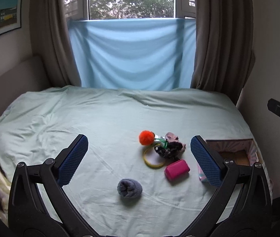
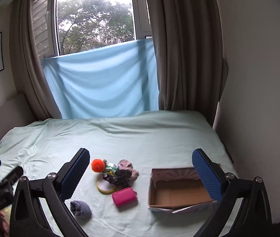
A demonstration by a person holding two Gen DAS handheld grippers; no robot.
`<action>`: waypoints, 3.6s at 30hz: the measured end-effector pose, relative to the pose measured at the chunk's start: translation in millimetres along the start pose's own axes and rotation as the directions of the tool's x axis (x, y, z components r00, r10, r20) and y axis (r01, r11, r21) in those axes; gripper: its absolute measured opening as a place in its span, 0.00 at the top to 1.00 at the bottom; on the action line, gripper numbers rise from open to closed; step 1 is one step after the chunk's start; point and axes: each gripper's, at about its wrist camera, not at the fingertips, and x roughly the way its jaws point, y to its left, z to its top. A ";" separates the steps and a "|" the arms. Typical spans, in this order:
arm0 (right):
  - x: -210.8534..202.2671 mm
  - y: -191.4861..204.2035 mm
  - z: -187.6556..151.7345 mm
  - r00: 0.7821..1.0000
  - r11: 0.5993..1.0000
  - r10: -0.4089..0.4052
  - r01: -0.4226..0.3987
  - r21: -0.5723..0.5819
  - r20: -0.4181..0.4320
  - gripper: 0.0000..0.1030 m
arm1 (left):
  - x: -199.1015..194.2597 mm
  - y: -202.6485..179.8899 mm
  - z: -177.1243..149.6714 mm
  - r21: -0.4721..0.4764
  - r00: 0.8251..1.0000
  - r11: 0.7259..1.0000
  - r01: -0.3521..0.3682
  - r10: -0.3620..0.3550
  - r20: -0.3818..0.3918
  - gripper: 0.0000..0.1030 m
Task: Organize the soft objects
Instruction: 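Grasp the grey sock roll with left tool while right tool grasps the pink pouch, then carry sock roll and pink pouch into the cardboard box and release both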
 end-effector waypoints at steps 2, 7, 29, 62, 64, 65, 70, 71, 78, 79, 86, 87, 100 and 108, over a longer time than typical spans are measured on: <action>13.7 13.0 -9.2 0.999 0.999 -0.022 0.023 0.025 -0.024 0.00 | 19.9 12.1 -14.8 0.011 0.998 0.999 0.033 -0.032 -0.051 0.00; 60.7 44.3 -40.5 0.991 0.990 -0.085 0.096 0.103 -0.105 0.00 | 75.8 36.7 -54.6 0.055 0.979 0.992 0.114 -0.103 -0.175 0.00; 292.5 61.6 -209.1 0.848 0.892 -0.093 0.303 0.335 -0.522 0.00 | 302.6 36.5 -194.6 0.047 0.846 0.965 0.259 -0.203 -0.494 0.01; 352.2 46.2 -247.2 0.793 0.795 -0.055 0.403 0.454 -0.607 0.56 | 387.8 38.4 -204.2 -0.019 0.786 0.980 0.199 -0.171 -0.595 0.47; 343.0 48.4 -242.3 0.805 0.796 -0.042 0.385 0.468 -0.591 0.57 | 383.7 40.3 -195.7 -0.015 0.798 0.980 0.198 -0.170 -0.578 0.47; 336.3 50.5 -237.9 0.810 0.799 -0.039 0.377 0.468 -0.586 0.57 | 371.9 39.9 -194.8 -0.011 0.806 0.980 0.198 -0.169 -0.568 0.47; 304.0 50.9 -210.8 0.831 0.813 -0.025 0.340 0.472 -0.555 0.58 | 332.9 41.4 -167.2 -0.005 0.846 0.982 0.190 -0.167 -0.507 0.47; 294.9 51.3 -203.1 0.836 0.818 -0.020 0.329 0.472 -0.548 0.58 | 325.1 41.5 -158.5 -0.003 0.854 0.982 0.189 -0.166 -0.493 0.47; 240.4 41.5 -148.5 0.873 0.857 0.023 0.233 0.459 -0.487 0.58 | 268.4 31.5 -95.3 0.020 0.907 0.979 0.203 -0.180 -0.382 0.47; 240.2 42.0 -138.8 0.877 0.862 0.031 0.219 0.457 -0.479 0.58 | 258.8 28.6 -85.9 0.025 0.913 0.978 0.207 -0.184 -0.365 0.47; 199.1 12.6 -83.5 0.907 0.908 0.070 0.115 0.403 -0.416 0.58 | 209.8 -16.7 -27.4 0.043 0.934 0.968 0.247 -0.226 -0.277 0.47; 191.9 5.0 -76.8 0.910 0.915 0.073 0.101 0.391 -0.408 0.58 | 207.2 -29.2 -22.1 0.045 0.934 0.967 0.250 -0.229 -0.274 0.47; 167.7 -114.1 -46.2 0.876 0.979 0.125 -0.032 0.202 -0.466 0.58 | 191.6 -180.5 7.7 -0.008 0.905 0.955 0.298 -0.285 -0.315 0.47; 195.8 -192.5 -58.0 0.830 0.982 0.104 0.003 0.191 -0.548 0.58 | 230.2 -269.5 -7.8 0.015 0.849 0.934 0.356 -0.317 -0.423 0.47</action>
